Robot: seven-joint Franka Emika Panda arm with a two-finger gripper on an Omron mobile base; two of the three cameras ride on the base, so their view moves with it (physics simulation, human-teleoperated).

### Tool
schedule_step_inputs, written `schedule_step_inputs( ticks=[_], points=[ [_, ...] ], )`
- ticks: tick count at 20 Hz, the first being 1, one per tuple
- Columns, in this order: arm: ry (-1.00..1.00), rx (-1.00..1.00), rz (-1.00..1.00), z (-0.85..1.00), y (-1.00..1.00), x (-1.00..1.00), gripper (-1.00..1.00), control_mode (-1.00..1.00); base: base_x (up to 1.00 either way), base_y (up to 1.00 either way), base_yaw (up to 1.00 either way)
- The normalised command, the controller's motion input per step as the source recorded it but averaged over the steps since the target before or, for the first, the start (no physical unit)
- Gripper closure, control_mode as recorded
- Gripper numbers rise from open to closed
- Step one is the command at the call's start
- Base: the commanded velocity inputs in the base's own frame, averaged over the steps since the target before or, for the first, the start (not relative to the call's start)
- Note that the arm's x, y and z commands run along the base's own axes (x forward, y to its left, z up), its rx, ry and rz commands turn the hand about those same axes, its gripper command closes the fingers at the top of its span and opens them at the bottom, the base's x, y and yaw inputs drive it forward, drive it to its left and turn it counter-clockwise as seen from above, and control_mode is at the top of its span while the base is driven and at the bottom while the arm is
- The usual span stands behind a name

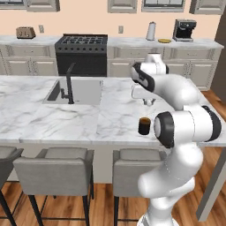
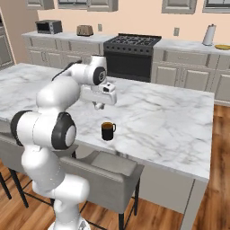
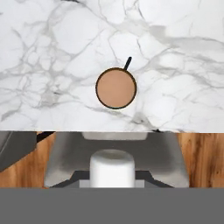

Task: Pick up the marshmallow and place it in the cup of hot chocolate on the dining counter.

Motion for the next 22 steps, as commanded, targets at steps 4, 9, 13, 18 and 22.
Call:
schedule_step_inputs(
  ticks=[4,9,13,18,22],
  points=[
    [0.01,0.0,0.0,-0.53,-0.42,0.47,1.0,-1.0,0.0,0.0,0.0],
    [0.0,0.0,0.0,-0.46,-0.02,0.29,1.0,-1.0,0.0,0.0,0.0],
    [0.0,0.0,0.0,-0.3,0.0,0.25,1.0,-1.0,0.0,0.0,0.0],
    [0.0,0.0,0.0,-0.26,0.0,0.17,1.0,-1.0,0.0,0.0,0.0],
    [0.0,0.0,0.0,-0.16,0.0,0.04,1.0,-1.0,0.0,0.0,0.0]
  ],
)
